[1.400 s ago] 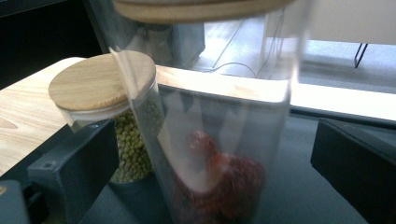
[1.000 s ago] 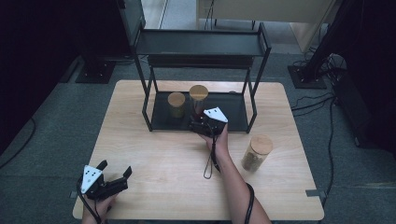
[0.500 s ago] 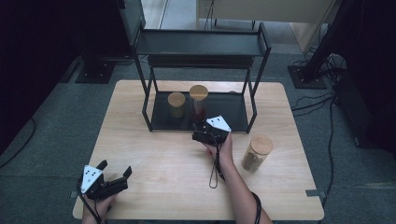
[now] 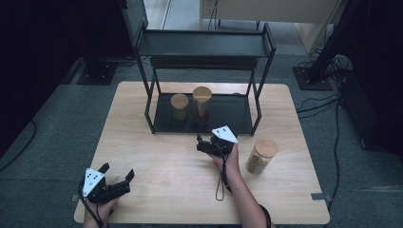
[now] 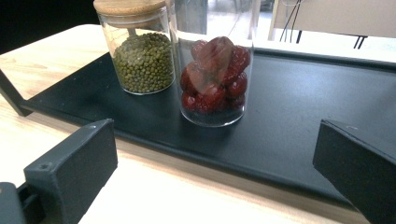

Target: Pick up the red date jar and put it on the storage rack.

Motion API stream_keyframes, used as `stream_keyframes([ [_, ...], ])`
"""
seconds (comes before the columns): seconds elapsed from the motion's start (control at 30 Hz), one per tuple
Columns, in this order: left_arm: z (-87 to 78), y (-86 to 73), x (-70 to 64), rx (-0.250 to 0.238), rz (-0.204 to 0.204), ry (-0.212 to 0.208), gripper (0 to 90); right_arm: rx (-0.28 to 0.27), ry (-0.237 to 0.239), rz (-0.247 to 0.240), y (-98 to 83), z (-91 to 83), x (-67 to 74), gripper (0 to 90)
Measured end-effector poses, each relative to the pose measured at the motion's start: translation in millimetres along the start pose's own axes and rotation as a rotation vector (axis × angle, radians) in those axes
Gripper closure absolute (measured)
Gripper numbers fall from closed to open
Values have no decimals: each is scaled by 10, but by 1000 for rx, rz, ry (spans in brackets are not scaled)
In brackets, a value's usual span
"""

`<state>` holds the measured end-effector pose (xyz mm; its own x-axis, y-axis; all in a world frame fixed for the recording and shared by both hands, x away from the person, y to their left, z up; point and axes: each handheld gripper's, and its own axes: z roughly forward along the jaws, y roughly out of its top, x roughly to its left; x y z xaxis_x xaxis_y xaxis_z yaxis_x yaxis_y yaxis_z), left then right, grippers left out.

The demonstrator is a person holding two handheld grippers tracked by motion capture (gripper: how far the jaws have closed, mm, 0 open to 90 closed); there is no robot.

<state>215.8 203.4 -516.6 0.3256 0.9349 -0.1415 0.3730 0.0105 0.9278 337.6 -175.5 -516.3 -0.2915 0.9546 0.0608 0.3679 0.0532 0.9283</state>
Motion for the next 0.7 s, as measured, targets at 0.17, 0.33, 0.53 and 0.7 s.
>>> stream_keyframes([
  [0.17, 0, 0, -1, 0, 2, 0, 0, 8, -1, -25, -33, -87, 16, 0],
  [0.33, 0, -1, -5, 0, 5, 0, 0, 13, 5, -55, -70, -194, 61, 25],
  [0.53, 1, 0, -5, 0, 5, 1, 0, 10, 22, -63, -117, -312, 78, 25],
  [0.7, 2, 0, -7, 1, 7, 2, 0, 8, 31, -76, -161, -414, 104, 25],
])
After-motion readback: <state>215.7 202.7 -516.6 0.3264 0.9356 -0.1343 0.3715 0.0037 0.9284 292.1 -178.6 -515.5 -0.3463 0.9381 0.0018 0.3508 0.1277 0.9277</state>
